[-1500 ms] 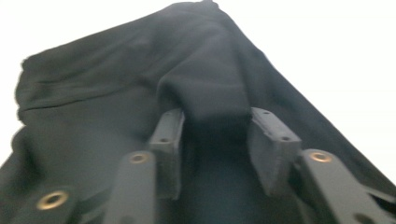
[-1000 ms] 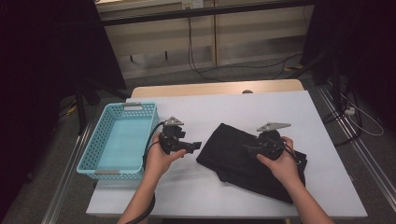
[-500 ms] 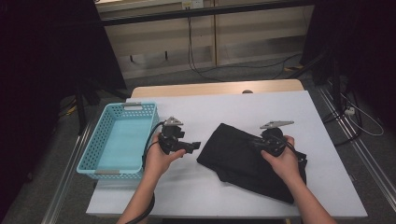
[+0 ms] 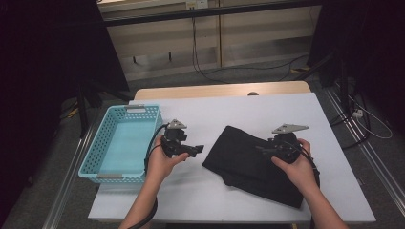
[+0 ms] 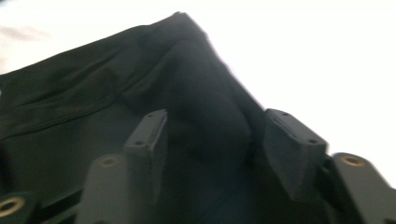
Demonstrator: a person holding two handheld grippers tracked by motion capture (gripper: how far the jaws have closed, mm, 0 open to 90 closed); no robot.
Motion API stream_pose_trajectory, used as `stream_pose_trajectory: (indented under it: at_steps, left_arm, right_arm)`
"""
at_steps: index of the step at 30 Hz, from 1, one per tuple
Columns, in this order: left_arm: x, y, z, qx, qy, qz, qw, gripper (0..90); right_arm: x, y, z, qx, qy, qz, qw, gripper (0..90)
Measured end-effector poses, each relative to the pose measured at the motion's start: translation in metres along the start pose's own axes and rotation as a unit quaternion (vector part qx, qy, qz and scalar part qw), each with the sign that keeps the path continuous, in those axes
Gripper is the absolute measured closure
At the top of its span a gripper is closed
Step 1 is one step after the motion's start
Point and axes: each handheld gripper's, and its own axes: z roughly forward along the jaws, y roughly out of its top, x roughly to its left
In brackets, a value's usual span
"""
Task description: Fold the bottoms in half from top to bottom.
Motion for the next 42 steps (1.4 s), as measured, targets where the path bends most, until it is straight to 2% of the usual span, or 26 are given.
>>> stream_pose_trajectory:
  at_steps: [5,8,13,14,17,24,26,29,31,34,38,39,42]
  left_arm:
    - [0.0,0.0,-0.001,-0.003,0.001,-0.001,1.0,14.4]
    - [0.001,0.0,-0.002,0.0,-0.001,0.001,1.0,14.3]
    - [0.001,0.0,-0.002,-0.002,0.002,0.002,1.0,14.2]
    - [0.0,0.0,-0.001,-0.004,0.005,0.001,1.0,14.3]
    - [0.0,0.0,-0.001,-0.003,0.005,0.002,1.0,14.2]
    - [0.0,-0.001,-0.001,-0.003,0.006,0.001,1.0,14.1]
    - [0.001,-0.001,-0.001,-0.001,0.008,0.002,1.0,14.1]
    - [0.002,-0.001,0.0,-0.006,0.009,-0.003,0.9999,14.0]
    - [0.003,-0.001,-0.001,-0.003,0.009,0.003,1.0,14.0]
    - [0.003,-0.001,-0.001,-0.004,0.008,0.0,1.0,14.0]
    - [0.003,0.0,-0.002,-0.001,0.006,0.002,1.0,13.9]
    - [0.003,0.0,-0.002,-0.005,0.006,-0.004,1.0,13.8]
    - [0.004,-0.001,-0.001,-0.001,0.009,0.001,1.0,13.8]
  right_arm:
    - [0.003,-0.007,-0.008,-0.007,0.026,-0.006,0.9996,27.7]
    - [0.005,-0.014,-0.013,0.001,0.037,-0.012,0.9992,27.8]
    - [0.014,-0.029,-0.023,0.011,0.041,-0.034,0.9985,42.1]
    - [0.016,-0.032,-0.026,0.012,0.051,-0.037,0.998,48.3]
    - [0.024,-0.039,-0.03,0.016,0.067,-0.049,0.9964,55.4]
    - [0.039,-0.046,-0.026,0.023,0.102,-0.067,0.9922,56.0]
    - [0.041,-0.049,-0.023,0.028,0.101,-0.077,0.9915,52.3]
    - [0.042,-0.053,-0.018,0.046,0.098,-0.086,0.9904,53.1]
    - [0.042,-0.054,-0.017,0.042,0.088,-0.091,0.9911,58.7]
    - [0.04,-0.053,-0.018,0.042,0.078,-0.099,0.9912,69.8]
    - [0.037,-0.053,-0.019,0.044,0.081,-0.096,0.9911,79.1]
    - [0.036,-0.053,-0.02,0.045,0.082,-0.097,0.9909,80.3]
    - [0.035,-0.052,-0.021,0.044,0.084,-0.098,0.9907,85.1]
